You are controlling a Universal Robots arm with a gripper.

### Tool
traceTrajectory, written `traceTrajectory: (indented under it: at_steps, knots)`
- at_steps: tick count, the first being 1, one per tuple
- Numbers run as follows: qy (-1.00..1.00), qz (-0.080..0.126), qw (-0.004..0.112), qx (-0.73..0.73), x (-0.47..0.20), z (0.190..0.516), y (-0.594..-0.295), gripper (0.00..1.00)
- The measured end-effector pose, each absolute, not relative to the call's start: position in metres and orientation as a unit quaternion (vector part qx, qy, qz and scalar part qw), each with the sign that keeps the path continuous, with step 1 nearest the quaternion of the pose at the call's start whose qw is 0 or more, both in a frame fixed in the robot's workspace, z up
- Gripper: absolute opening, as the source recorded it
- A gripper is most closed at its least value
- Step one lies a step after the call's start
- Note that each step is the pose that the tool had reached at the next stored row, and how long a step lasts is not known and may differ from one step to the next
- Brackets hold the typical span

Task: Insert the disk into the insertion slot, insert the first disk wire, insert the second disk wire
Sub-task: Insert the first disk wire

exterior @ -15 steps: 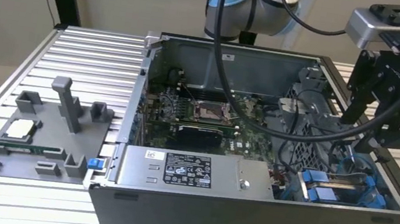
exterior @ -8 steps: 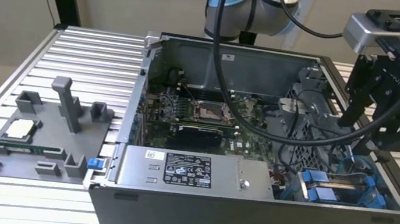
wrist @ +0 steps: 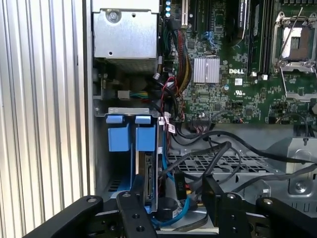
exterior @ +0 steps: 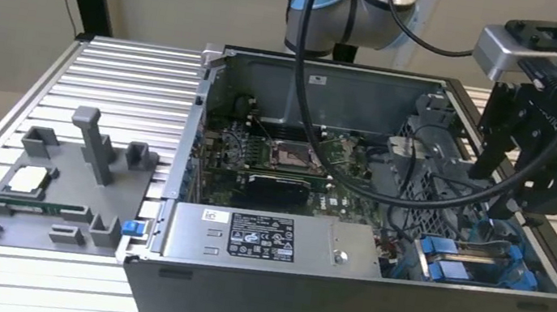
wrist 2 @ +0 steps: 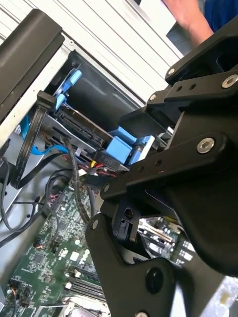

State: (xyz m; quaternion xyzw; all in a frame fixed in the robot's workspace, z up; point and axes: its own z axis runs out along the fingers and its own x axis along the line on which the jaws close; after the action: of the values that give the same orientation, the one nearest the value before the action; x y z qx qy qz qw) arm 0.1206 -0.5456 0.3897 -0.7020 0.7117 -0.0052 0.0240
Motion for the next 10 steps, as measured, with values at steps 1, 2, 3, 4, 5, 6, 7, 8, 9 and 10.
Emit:
traceTrajectory:
  at_steps: [1,2,3,4,5,6,7,8,9,10]
  knots:
    - [0.712,-0.005,0.024,-0.702,0.1205,0.3895,-0.5456,1.00]
    - [0.712,-0.005,0.024,-0.702,0.1204,0.3894,-0.5456,1.00]
    - [0.712,-0.005,0.024,-0.702,0.1203,0.3893,-0.5456,1.00]
    - [0.712,-0.005,0.024,-0.702,0.1202,0.3893,-0.5456,1.00]
    - [0.712,-0.005,0.024,-0.702,0.1202,0.3892,-0.5456,1.00]
    - [0.712,-0.005,0.024,-0.702,0.1201,0.3892,-0.5456,1.00]
    - [0.712,-0.005,0.024,-0.702,0.1201,0.3892,-0.5456,1.00]
    - [0.712,-0.005,0.024,-0.702,0.1201,0.3892,-0.5456,1.00]
    - [0.712,-0.005,0.024,-0.702,0.1201,0.3892,-0.5456,1.00]
    - [0.712,-0.005,0.024,-0.702,0.1201,0.3891,-0.5458,1.00]
